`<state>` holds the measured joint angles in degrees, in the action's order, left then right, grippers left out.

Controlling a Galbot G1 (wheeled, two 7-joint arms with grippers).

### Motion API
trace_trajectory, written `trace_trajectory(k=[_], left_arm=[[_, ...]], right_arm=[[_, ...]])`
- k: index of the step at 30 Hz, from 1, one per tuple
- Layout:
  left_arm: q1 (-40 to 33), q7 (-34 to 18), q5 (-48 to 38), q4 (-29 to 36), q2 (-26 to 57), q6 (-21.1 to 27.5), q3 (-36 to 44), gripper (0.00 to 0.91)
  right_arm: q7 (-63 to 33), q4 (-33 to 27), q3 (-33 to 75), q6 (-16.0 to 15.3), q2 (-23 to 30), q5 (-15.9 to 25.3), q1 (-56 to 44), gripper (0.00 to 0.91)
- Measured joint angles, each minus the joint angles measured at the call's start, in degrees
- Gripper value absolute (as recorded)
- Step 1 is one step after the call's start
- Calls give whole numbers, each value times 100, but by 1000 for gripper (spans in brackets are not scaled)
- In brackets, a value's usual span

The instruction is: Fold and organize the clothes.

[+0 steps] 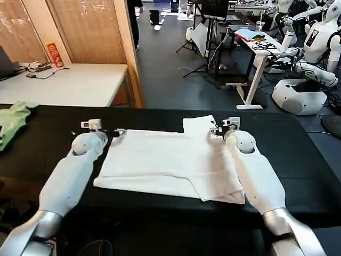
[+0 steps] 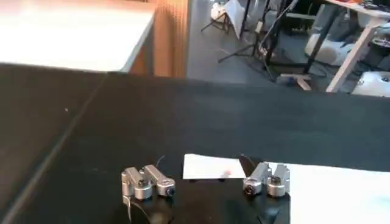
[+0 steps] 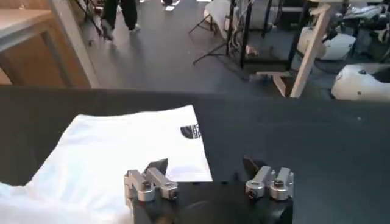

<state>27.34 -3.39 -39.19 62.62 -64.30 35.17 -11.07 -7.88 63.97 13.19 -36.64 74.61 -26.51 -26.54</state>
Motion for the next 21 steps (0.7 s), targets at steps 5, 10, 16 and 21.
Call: trace_trajectory(k=[5, 10, 16, 21], left_arm=[[-39, -2, 37, -141, -30, -33, -41, 293], [-22, 61, 36, -128, -29, -33, -42, 156], [-19, 103, 34, -92, -43, -36, -40, 127], [-25, 89, 82, -83, -47, -65, -72, 39]], right_arm=[[30, -4, 13, -34, 33, 1, -23, 536], [39, 6, 50, -53, 34, -2, -34, 244], [65, 30, 79, -44, 24, -2, -70, 88], [197, 105, 144, 210, 20, -4, -119, 49]])
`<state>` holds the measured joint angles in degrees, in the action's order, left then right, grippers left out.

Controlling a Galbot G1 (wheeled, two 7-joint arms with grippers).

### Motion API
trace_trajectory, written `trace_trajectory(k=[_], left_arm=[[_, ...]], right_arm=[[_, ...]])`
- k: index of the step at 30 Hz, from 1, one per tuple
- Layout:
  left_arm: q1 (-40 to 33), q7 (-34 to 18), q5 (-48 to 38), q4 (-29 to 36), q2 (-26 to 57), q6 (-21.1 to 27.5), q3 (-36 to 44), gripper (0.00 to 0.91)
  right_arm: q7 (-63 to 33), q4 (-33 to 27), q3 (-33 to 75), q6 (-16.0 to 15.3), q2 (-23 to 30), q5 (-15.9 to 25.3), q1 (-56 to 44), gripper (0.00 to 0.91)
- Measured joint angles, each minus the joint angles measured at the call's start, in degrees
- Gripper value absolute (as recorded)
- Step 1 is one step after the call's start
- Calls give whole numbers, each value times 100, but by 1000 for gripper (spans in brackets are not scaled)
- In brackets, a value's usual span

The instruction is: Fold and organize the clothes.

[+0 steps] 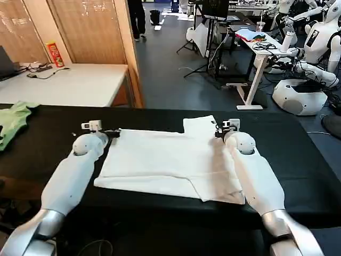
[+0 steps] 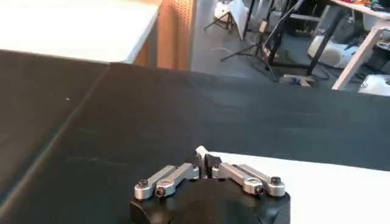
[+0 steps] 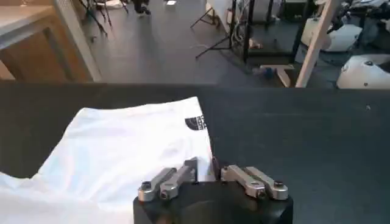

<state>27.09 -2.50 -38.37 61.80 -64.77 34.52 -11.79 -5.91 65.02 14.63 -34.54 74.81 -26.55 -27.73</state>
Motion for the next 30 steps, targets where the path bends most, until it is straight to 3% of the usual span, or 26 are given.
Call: trace_trajectory(k=[4, 10, 11, 12, 16, 23, 28, 30], left_arm=[[71, -49, -22, 147, 61, 2, -83, 29], [257, -66, -118, 582, 247, -1, -115, 29], [286, -75, -119, 656, 257, 5, -115, 29], [326, -78, -119, 731, 256, 12, -115, 29], [439, -79, -92, 886, 260, 44, -94, 29], [607, -79, -73, 1055, 307, 77, -102, 29], [662, -74, -55, 1085, 307, 78, -132, 29], [669, -71, -52, 1089, 307, 78, -137, 29]], right_arm=[[163, 180, 19, 320, -100, -64, -93, 20], [199, 414, -40, 353, -296, -12, -211, 10], [194, 392, -58, 353, -291, 42, -195, 215], [204, 354, -68, 356, -281, 98, -175, 878], [318, 51, -37, 382, -139, 404, -18, 878], [450, -586, -53, 106, 102, 434, 287, 878], [449, -841, -71, 53, 201, 442, 417, 644], [447, -890, -61, 53, 212, 454, 440, 361]])
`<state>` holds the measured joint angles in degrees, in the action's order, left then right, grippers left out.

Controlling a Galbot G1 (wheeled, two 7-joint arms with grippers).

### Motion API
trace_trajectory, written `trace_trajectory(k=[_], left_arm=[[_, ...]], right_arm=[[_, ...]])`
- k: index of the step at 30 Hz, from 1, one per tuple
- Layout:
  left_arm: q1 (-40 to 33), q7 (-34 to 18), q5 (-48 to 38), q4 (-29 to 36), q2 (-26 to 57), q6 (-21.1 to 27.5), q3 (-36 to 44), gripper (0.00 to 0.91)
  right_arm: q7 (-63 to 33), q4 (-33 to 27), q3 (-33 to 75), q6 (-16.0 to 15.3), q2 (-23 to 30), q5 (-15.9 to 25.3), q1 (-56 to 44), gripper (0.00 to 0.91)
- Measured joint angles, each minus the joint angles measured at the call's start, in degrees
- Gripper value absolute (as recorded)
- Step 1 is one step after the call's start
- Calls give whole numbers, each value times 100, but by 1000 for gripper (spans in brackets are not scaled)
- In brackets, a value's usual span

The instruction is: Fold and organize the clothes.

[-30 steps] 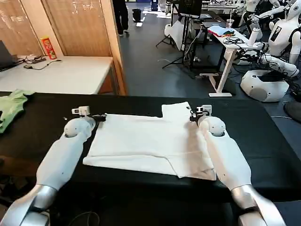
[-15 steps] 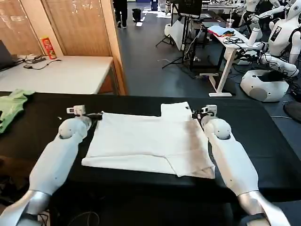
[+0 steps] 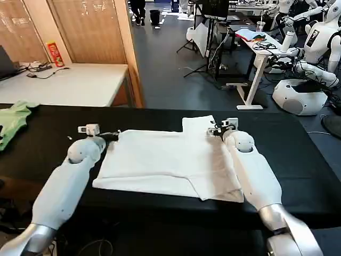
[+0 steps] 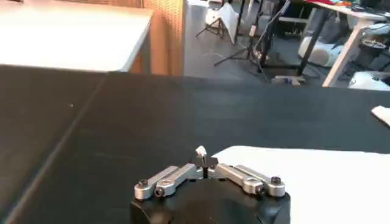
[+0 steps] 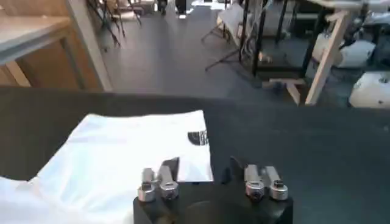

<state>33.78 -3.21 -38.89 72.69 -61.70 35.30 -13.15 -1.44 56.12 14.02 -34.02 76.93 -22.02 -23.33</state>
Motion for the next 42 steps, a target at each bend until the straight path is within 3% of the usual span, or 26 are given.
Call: trace_trajectory(k=[1, 2, 7, 11, 15, 20, 24, 31, 39, 42], left_arm=[[2, 1, 3, 0, 0, 0, -2, 29], [2, 3, 5, 1, 0, 2, -2, 29], [-8, 6, 6, 5, 2, 9, -2, 29], [-25, 8, 6, 14, 2, 9, -3, 29], [20, -2, 5, 98, 2, -1, -72, 29], [176, -51, -30, 338, 103, -16, -228, 29], [407, -81, -101, 717, 257, -16, -361, 29], [1172, -128, -293, 1770, 694, -21, -625, 39], [2269, -236, -456, 2786, 1265, -52, -1056, 29], [2618, -276, -455, 3039, 1405, -53, -1225, 39]], right_arm=[[0, -15, 3, 0, 4, 5, 5, 273], [2, -20, 5, -2, 5, 8, 5, 107], [21, 35, 28, 7, -7, -4, -34, 20], [107, 142, 66, 234, -53, -54, -110, 0], [131, 511, 68, 469, -190, -367, -274, 0], [80, 1397, 15, 430, -564, -730, -652, 0], [-32, 2412, 87, 263, -1028, -1017, -1172, 0], [-243, 3950, 328, -273, -1747, -1132, -2281, 0], [-458, 5178, 626, -809, -2059, -1155, -3446, 0], [-533, 5530, 718, -820, -2155, -1154, -3865, 0]])
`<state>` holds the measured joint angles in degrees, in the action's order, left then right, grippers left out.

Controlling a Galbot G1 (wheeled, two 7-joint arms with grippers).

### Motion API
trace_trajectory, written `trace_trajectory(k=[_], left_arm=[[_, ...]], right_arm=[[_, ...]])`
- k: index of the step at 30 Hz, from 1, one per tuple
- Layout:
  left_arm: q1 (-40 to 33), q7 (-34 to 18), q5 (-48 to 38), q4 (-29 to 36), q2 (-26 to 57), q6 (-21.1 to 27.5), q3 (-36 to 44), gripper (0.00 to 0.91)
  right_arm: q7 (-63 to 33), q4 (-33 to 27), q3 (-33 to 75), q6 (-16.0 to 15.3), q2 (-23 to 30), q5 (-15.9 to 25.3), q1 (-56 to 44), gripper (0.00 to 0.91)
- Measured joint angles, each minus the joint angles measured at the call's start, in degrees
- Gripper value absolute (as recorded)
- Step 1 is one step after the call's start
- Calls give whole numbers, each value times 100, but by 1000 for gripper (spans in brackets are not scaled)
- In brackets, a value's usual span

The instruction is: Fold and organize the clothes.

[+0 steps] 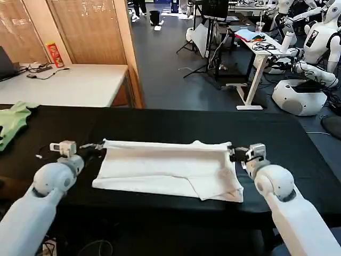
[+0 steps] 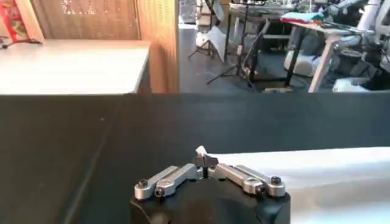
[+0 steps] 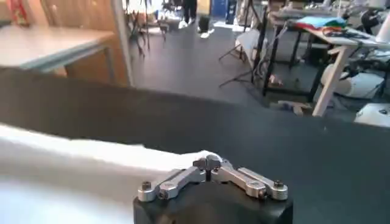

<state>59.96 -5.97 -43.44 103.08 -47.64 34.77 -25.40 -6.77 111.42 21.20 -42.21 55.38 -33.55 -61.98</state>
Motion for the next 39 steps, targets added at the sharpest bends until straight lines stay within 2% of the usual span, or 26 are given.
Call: trace_trajectory(k=[9, 22, 23, 24, 25, 26, 27, 34, 39], left_arm=[[777, 5, 212, 413, 98, 4, -293, 29], [1434, -11, 465, 629, 27, 44, -573, 39], [1470, -14, 486, 647, 7, 47, -590, 68], [1510, -14, 512, 676, -8, 55, -610, 137], [1543, -23, 530, 696, -22, 74, -631, 527], [1580, -35, 545, 730, -41, 113, -659, 878], [1622, -40, 577, 773, -59, 150, -683, 878], [1890, -225, 476, 1142, -168, 481, -900, 878], [1948, -246, 258, 1417, -148, 499, -1053, 878]], right_arm=[[-149, 533, 149, 0, -41, 107, -782, 0], [-85, 698, 173, 2, -42, 202, -1116, 0], [-71, 712, 183, 2, -47, 210, -1131, 39], [-61, 726, 198, 2, -50, 216, -1148, 68], [-61, 741, 216, 2, -57, 223, -1168, 146], [-66, 759, 234, 2, -59, 224, -1186, 819], [-71, 783, 253, 2, -63, 225, -1204, 878], [-90, 1025, 528, 2, -178, 42, -1382, 878], [-132, 1029, 760, 2, -159, -76, -1298, 878]])
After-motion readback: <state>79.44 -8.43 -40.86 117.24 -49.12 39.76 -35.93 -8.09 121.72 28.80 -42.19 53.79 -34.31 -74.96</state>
